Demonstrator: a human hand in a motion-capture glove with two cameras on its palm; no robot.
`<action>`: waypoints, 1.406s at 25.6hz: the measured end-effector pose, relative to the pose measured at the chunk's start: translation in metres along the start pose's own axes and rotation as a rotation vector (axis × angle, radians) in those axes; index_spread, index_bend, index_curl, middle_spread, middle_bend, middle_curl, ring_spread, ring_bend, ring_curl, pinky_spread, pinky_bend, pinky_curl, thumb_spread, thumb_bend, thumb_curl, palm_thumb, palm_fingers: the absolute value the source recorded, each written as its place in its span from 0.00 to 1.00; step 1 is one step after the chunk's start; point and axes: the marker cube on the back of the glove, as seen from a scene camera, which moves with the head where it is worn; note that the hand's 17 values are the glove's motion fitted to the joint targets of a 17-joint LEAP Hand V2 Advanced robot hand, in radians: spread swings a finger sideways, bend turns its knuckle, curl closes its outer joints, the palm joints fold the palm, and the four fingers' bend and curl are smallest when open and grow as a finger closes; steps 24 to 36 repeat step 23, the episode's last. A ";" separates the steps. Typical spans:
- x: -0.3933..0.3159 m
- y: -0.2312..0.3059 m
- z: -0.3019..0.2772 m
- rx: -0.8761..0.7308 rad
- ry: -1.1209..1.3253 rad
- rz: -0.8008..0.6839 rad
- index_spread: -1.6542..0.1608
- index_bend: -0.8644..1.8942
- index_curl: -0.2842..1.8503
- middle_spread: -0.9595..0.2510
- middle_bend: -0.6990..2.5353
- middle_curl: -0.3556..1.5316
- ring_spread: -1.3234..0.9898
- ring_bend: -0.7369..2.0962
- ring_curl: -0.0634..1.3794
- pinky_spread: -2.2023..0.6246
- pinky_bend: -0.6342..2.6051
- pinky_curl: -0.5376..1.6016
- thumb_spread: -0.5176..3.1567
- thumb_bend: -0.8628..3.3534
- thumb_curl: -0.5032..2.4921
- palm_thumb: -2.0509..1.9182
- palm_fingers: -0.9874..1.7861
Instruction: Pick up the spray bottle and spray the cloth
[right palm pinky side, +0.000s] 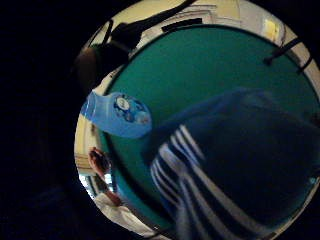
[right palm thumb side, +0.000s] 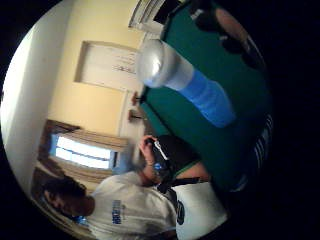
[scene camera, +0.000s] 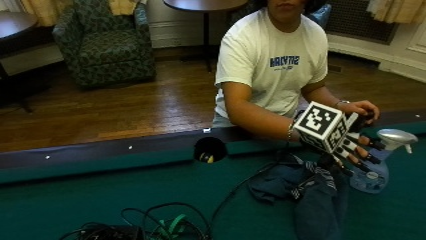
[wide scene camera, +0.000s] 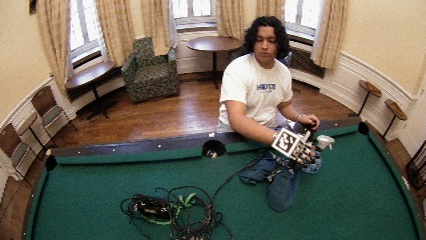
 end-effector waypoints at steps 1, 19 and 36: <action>0.002 0.007 -0.013 -0.003 0.085 -0.012 0.71 0.32 0.34 0.65 0.32 0.41 0.52 0.46 0.33 0.81 0.29 0.43 0.36 0.18 0.36 0.66 0.55; -0.013 0.089 -0.125 -0.076 0.451 -0.134 0.66 0.35 0.25 0.69 0.28 0.38 0.55 0.41 0.27 0.87 0.34 0.43 0.38 0.19 0.31 0.61 0.44; -0.011 0.090 -0.131 -0.069 0.430 -0.131 0.65 0.35 0.25 0.69 0.28 0.38 0.55 0.42 0.27 0.86 0.33 0.43 0.38 0.20 0.31 0.60 0.44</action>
